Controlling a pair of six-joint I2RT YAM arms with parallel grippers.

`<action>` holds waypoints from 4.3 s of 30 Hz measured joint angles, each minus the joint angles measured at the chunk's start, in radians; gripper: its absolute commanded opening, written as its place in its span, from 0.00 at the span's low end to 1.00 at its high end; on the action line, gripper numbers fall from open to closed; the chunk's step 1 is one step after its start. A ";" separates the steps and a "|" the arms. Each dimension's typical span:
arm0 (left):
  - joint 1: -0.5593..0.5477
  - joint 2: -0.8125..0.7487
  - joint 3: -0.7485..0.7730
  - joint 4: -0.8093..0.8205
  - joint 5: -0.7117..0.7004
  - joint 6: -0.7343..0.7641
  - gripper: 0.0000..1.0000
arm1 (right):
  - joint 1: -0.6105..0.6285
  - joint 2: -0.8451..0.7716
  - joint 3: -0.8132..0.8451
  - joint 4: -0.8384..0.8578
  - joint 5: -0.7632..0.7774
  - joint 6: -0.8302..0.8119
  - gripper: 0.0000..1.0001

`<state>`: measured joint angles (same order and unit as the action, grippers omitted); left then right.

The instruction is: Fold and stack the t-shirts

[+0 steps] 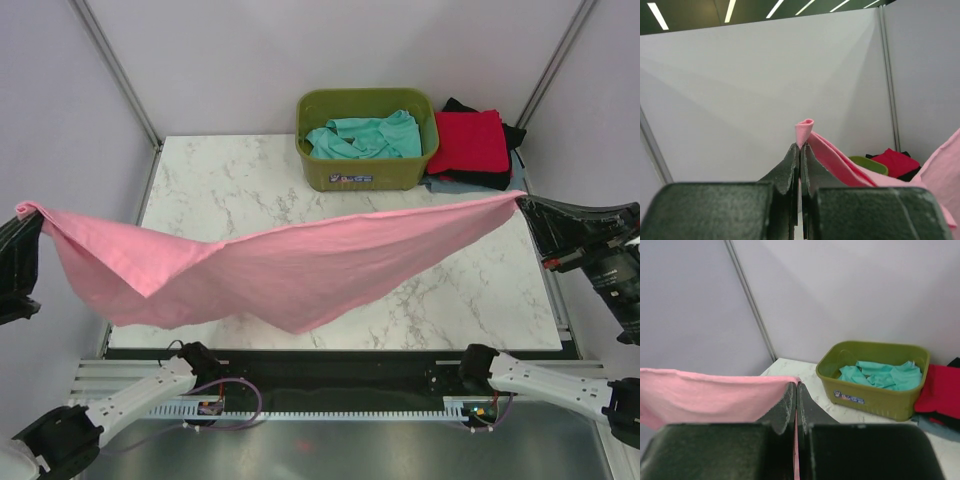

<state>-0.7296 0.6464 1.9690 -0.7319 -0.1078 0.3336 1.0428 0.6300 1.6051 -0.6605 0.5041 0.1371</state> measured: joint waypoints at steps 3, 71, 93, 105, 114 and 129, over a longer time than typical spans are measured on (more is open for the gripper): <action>0.000 0.038 0.072 -0.010 -0.010 0.045 0.02 | -0.014 0.048 0.065 -0.013 0.030 -0.047 0.00; 0.485 0.514 -1.003 0.201 0.185 -0.593 0.62 | -0.608 1.063 -0.089 0.196 -0.489 0.229 0.91; 0.463 -0.321 -1.293 0.132 0.185 -0.655 0.59 | -0.957 1.681 0.694 0.001 -0.335 0.158 0.89; 0.462 -0.338 -1.293 0.131 0.159 -0.655 0.55 | -0.663 1.829 0.835 0.080 -0.343 0.140 0.93; 0.457 -0.342 -1.293 0.127 0.142 -0.656 0.54 | -0.428 1.999 0.885 0.515 -0.537 0.467 0.98; 0.447 -0.338 -1.293 0.118 0.136 -0.657 0.54 | -0.400 1.979 0.599 1.139 -0.740 0.579 0.98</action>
<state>-0.2821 0.3088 0.6758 -0.6140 0.0280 -0.3233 0.6430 2.6095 2.2040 0.4789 -0.2363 0.7166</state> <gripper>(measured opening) 0.543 0.982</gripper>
